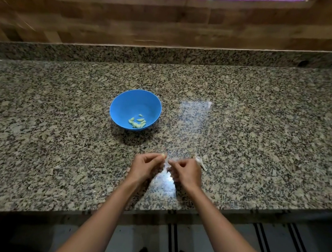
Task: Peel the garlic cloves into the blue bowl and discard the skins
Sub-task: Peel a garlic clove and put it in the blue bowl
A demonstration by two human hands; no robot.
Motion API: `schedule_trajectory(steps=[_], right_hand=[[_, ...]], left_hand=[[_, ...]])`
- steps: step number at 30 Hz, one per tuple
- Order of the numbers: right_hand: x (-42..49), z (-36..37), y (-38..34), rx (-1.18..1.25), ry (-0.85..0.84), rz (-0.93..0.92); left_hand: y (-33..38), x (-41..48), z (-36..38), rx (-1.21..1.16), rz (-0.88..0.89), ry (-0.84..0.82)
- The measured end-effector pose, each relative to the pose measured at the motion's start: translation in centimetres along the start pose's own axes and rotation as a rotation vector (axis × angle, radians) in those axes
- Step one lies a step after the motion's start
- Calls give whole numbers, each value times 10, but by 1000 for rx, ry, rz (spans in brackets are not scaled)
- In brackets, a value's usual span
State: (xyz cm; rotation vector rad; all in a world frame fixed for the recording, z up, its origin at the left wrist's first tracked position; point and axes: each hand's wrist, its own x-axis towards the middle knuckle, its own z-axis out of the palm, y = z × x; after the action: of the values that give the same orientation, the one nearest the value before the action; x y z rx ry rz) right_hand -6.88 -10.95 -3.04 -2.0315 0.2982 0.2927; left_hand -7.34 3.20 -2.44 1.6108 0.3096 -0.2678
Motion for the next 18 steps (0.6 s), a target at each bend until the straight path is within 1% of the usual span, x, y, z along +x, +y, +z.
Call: schedule_trajectory(steps=[2, 3, 4, 5, 7, 8, 12, 16, 18], right_hand=[[1, 1, -1, -130, -8, -61], [1, 1, -2, -132, -9, -73], [1, 1, -3, -58, -13, -63], [1, 1, -5, 82, -33, -29], [-1, -3, -9, 356, -126, 75], [0, -5, -10, 419, -167, 111], [4, -14, -10, 499, -266, 173], [7, -20, -9, 541, -426, 169], [9, -22, -8, 535, -453, 157]], left_hand=[[-7, 4, -2, 232, 127, 21], [-10, 5, -2, 340, 180, 22], [-12, 5, -2, 426, 214, 30], [-13, 4, -1, 484, 239, 40], [-11, 2, 0, 533, 276, 39], [-9, 2, 0, 539, 289, 29], [3, 5, -7, 576, 300, -32], [17, 10, -13, 691, 272, -183], [19, 14, -14, 723, 245, -229]])
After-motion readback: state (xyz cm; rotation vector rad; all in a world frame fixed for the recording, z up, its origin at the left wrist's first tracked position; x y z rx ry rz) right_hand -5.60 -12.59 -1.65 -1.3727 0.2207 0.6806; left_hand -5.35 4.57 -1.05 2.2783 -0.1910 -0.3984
